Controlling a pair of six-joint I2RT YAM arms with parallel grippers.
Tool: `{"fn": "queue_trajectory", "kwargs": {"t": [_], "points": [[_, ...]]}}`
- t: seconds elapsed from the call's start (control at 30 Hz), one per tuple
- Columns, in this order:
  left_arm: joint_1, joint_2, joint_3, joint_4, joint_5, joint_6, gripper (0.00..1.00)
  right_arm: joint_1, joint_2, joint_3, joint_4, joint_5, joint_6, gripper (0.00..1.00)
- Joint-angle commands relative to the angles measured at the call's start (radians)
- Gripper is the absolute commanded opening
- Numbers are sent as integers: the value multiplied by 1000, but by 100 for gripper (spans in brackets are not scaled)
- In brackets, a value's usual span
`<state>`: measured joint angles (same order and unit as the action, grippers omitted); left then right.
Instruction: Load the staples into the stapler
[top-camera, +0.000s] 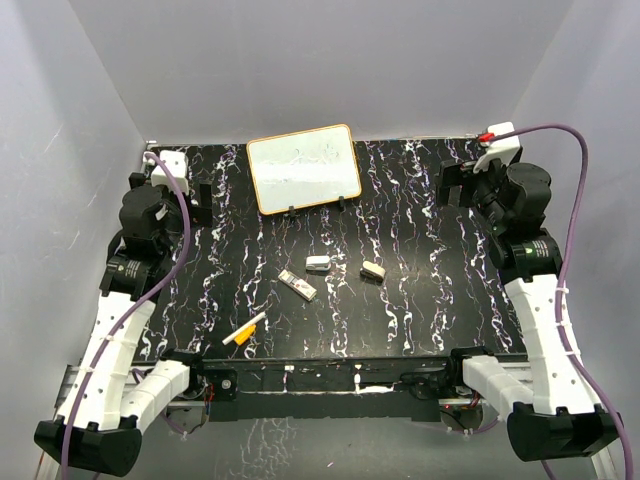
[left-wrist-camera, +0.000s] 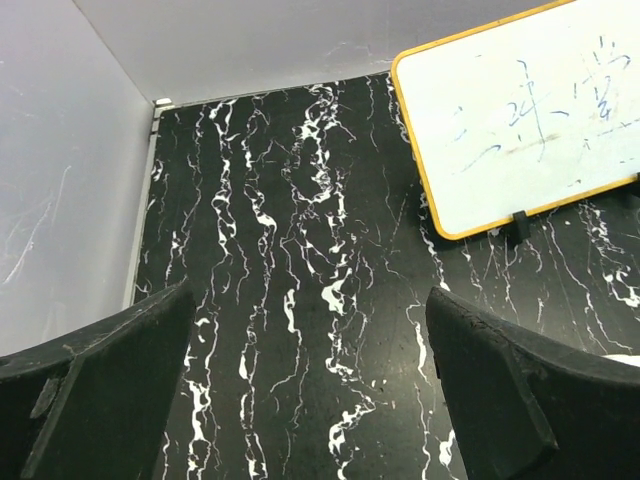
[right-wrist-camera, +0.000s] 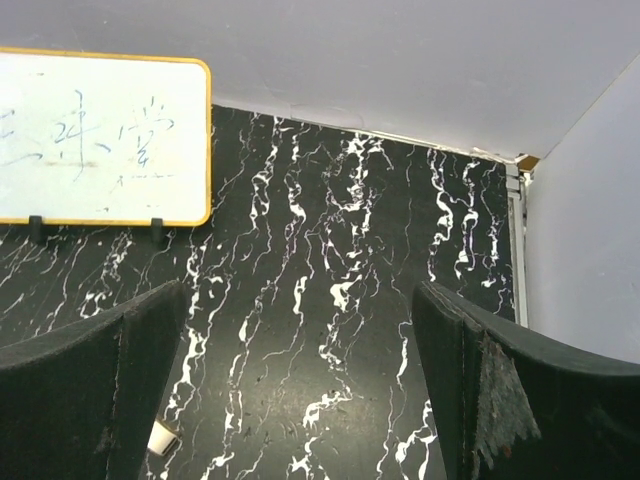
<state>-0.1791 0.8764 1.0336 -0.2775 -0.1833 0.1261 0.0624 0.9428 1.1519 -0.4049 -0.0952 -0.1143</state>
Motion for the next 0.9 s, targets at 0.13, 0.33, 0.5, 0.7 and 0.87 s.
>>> {"fn": "queue_trajectory", "kwargs": {"t": [0.13,0.33,0.5,0.7,0.87], "points": [[20,-3,73,-65,42,-32,97,-23,-28,19,4,-38,-19,99],[21,-6,79,-71,37,-34,97,-32,-16,43,-12,-74,-17,99],[21,-4,76,-69,35,-32,97,-34,-13,36,-11,-74,-22,99],[23,-2,69,-66,29,-26,97,-36,-12,23,-11,-92,-28,99],[23,-1,63,-61,33,-23,97,-36,-13,17,-8,-91,-28,99]]}}
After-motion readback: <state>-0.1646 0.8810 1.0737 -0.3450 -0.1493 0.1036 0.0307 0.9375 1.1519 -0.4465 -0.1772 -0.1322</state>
